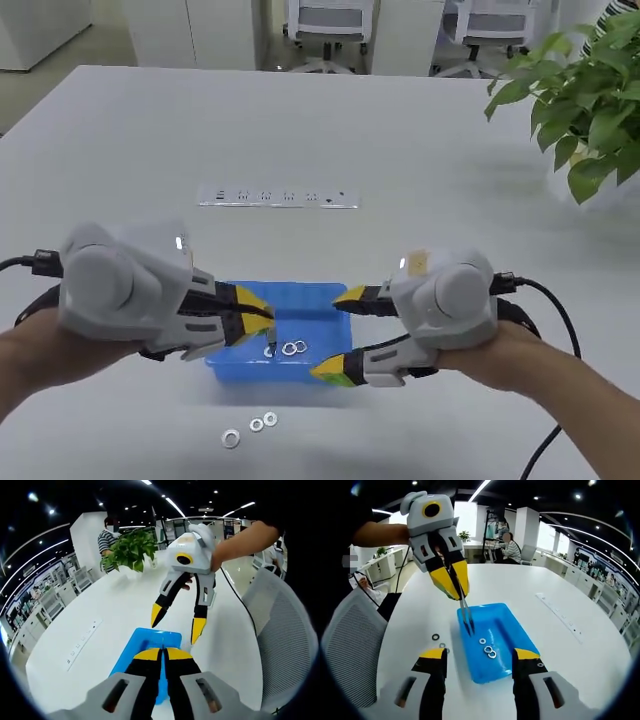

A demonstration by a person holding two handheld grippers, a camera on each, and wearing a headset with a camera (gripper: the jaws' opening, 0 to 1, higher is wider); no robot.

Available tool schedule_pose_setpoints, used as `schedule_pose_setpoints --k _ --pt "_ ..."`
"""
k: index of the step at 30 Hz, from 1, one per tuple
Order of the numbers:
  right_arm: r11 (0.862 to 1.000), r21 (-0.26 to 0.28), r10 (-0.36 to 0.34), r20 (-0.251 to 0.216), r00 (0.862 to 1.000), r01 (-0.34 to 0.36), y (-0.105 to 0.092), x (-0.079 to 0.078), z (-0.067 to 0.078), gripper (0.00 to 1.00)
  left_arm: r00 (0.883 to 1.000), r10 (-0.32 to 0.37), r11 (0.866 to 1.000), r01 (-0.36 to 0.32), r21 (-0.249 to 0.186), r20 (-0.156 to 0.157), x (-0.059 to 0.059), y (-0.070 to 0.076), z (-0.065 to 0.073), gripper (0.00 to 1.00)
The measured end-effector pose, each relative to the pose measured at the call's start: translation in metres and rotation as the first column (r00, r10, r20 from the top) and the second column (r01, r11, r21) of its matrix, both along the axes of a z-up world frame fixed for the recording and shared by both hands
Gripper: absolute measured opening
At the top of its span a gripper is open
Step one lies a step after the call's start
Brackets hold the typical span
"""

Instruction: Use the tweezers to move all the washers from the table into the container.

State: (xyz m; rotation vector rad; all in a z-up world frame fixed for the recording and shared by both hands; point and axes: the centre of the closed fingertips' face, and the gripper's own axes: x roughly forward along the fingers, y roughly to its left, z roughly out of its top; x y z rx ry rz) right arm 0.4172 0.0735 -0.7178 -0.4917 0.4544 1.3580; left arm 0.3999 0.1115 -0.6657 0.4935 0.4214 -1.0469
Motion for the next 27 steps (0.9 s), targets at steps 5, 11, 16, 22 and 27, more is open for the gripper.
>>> schedule_pose_setpoints --k 5,11,16,22,27 --pt "1.000 0.005 -0.026 -0.004 1.000 0.026 -0.006 -0.004 0.001 0.64 1.000 -0.002 1.000 0.002 0.001 0.007 -0.005 0.000 0.005 0.06" --pt "0.998 0.019 -0.068 -0.005 0.998 0.068 -0.012 -0.007 0.002 0.75 1.000 0.002 1.000 -0.002 0.003 0.021 -0.010 0.001 0.010 0.06" --pt "0.996 0.035 -0.087 -0.010 0.996 0.087 -0.014 -0.010 0.003 0.86 0.999 0.009 1.000 -0.009 0.003 0.032 -0.013 0.004 0.016 0.06" --pt "0.993 0.060 -0.100 -0.015 0.995 0.100 -0.013 -0.012 0.007 0.97 0.999 0.016 1.000 -0.016 0.007 0.046 -0.016 0.007 0.023 0.06" --pt "0.994 0.056 -0.091 -0.022 0.996 0.092 -0.016 -0.018 0.005 1.00 0.999 0.017 1.000 -0.018 0.005 0.048 -0.020 0.008 0.027 0.06"
